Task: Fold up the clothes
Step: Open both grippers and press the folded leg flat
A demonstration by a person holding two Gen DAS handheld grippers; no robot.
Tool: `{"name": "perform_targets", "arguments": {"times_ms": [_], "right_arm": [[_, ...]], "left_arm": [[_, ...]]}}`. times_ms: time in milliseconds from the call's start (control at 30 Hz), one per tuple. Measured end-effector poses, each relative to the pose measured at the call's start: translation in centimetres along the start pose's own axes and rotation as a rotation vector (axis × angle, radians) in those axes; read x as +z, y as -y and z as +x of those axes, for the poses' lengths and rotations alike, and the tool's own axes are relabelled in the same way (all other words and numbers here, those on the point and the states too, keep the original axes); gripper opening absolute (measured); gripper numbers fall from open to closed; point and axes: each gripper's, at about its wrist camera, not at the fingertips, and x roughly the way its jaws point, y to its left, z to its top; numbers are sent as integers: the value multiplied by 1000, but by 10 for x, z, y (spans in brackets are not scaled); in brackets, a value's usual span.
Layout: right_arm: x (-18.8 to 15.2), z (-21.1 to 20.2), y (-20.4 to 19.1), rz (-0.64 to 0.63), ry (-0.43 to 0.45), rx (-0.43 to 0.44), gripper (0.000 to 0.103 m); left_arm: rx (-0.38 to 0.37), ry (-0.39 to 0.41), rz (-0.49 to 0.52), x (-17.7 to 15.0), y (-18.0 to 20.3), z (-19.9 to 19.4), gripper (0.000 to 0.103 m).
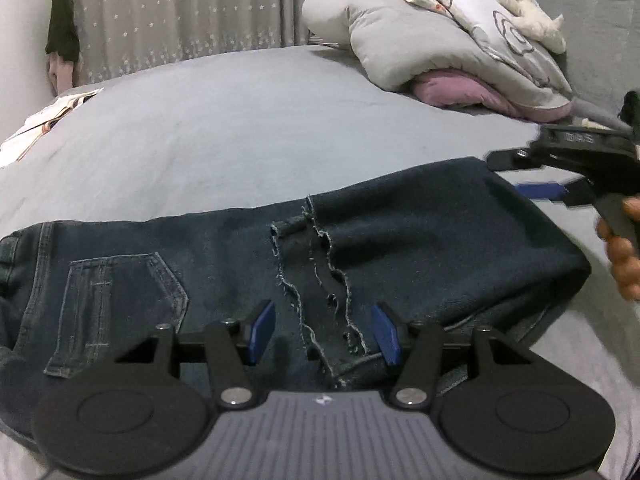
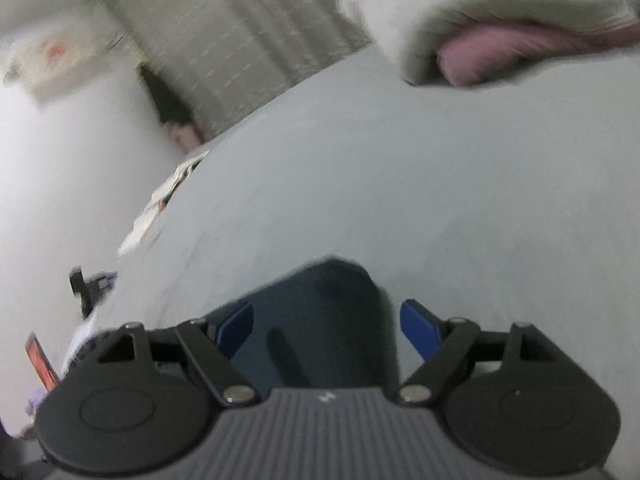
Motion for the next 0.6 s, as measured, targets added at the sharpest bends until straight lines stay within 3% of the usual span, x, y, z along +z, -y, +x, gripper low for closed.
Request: {"name": "perform_targets", "arguments": {"times_ms": [67,133,267,333,433,500,600], "right_arm": [[5,14,-9,-37,-44,12,81],[6,29,-22,-106,-75,-30,82],[4,40,-31,-145,-105,-142,63],[4,43,-31,-134,-107,-167,62],[3,50,-24,-80,-112,-198,66],[2,51,-31,-108,-109,-209,68],[5,38,-46,-197,-69,-159,83]], "left_arm": [[-4,-11,14,-2,4,3,53],[-7,-23,29,-4,8,5,53],[-27,-51,-1,-7,5,8,53],[-40,-54,-13,-6,3,7,53],[-60,-58,-31,-6,-1,5,53],[-73,-61,-43,-5,-3,4,53],[-93,-66,-61,-5,-6,2,53]]}}
